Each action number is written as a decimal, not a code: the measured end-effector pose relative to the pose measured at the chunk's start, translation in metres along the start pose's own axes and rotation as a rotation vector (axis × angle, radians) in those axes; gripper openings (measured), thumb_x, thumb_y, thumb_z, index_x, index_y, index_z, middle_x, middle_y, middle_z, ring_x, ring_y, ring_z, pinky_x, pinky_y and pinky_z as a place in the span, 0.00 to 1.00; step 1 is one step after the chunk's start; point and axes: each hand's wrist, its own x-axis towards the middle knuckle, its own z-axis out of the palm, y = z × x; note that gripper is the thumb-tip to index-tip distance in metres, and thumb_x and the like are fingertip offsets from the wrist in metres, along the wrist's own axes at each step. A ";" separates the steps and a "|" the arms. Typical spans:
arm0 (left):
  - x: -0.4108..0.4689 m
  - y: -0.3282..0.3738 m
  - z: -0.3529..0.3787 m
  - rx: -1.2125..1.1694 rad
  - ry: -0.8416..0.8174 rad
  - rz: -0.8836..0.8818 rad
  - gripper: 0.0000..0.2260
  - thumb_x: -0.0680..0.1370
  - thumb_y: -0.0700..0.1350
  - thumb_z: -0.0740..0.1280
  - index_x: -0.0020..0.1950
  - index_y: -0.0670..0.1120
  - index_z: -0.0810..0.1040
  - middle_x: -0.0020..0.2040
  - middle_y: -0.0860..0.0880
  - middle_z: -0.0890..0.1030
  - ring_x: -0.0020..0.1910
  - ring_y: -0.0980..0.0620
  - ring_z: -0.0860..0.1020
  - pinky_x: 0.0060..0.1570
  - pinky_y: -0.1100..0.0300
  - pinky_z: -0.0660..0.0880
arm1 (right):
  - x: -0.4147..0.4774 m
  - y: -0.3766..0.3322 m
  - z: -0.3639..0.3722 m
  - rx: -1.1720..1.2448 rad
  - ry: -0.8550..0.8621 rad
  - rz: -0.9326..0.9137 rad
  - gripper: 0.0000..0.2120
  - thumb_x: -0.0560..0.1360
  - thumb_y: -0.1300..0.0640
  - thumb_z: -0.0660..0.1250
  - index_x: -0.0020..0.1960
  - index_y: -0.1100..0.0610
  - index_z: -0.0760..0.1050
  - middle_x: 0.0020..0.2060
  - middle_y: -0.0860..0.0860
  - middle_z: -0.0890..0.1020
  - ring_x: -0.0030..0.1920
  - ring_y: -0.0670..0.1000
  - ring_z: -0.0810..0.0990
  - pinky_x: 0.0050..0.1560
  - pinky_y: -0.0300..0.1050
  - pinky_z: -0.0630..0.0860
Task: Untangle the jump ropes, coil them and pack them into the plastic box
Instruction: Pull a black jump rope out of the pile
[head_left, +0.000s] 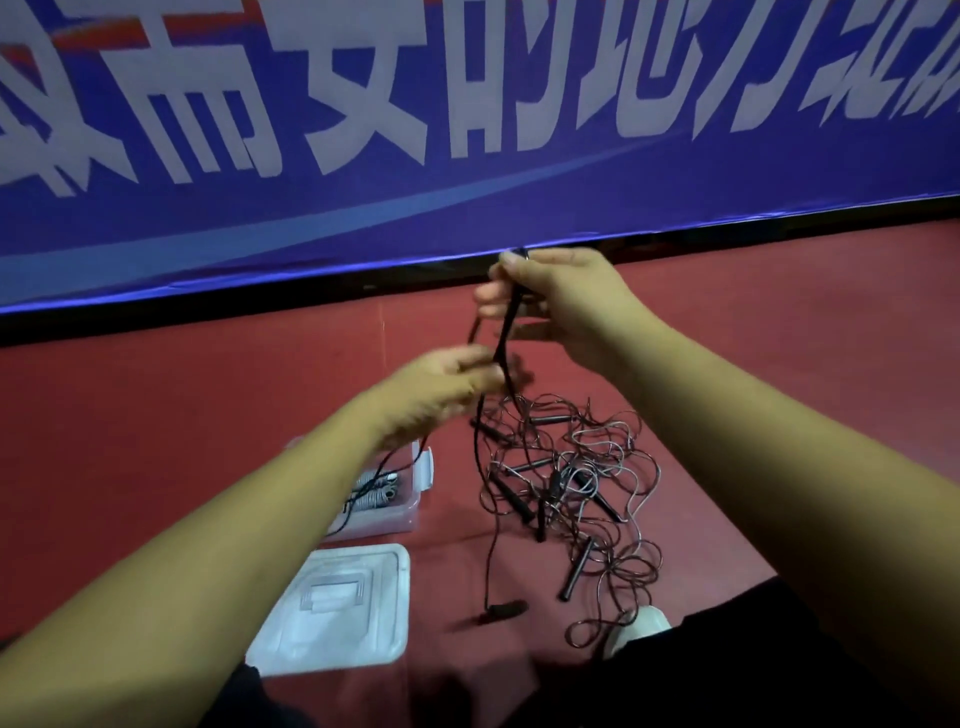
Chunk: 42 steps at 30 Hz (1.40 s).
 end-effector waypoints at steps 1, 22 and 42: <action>-0.001 -0.012 0.005 0.066 -0.033 -0.025 0.17 0.72 0.50 0.74 0.59 0.47 0.79 0.58 0.46 0.84 0.62 0.51 0.79 0.65 0.54 0.72 | 0.003 -0.004 0.004 0.029 -0.009 0.010 0.07 0.81 0.57 0.64 0.51 0.60 0.77 0.40 0.55 0.86 0.41 0.53 0.85 0.48 0.53 0.80; -0.006 0.030 -0.037 -0.341 0.366 0.167 0.08 0.84 0.39 0.56 0.50 0.44 0.74 0.45 0.48 0.86 0.46 0.49 0.85 0.40 0.60 0.82 | -0.008 0.082 0.006 -0.140 -0.375 0.224 0.12 0.75 0.60 0.71 0.58 0.61 0.80 0.50 0.57 0.85 0.48 0.51 0.80 0.58 0.54 0.73; -0.028 -0.061 -0.008 0.377 -0.067 -0.187 0.04 0.79 0.35 0.67 0.50 0.42 0.77 0.55 0.46 0.83 0.42 0.65 0.81 0.49 0.67 0.76 | 0.010 0.036 -0.014 0.286 0.092 0.074 0.04 0.76 0.65 0.69 0.49 0.66 0.79 0.40 0.59 0.84 0.38 0.51 0.82 0.38 0.38 0.79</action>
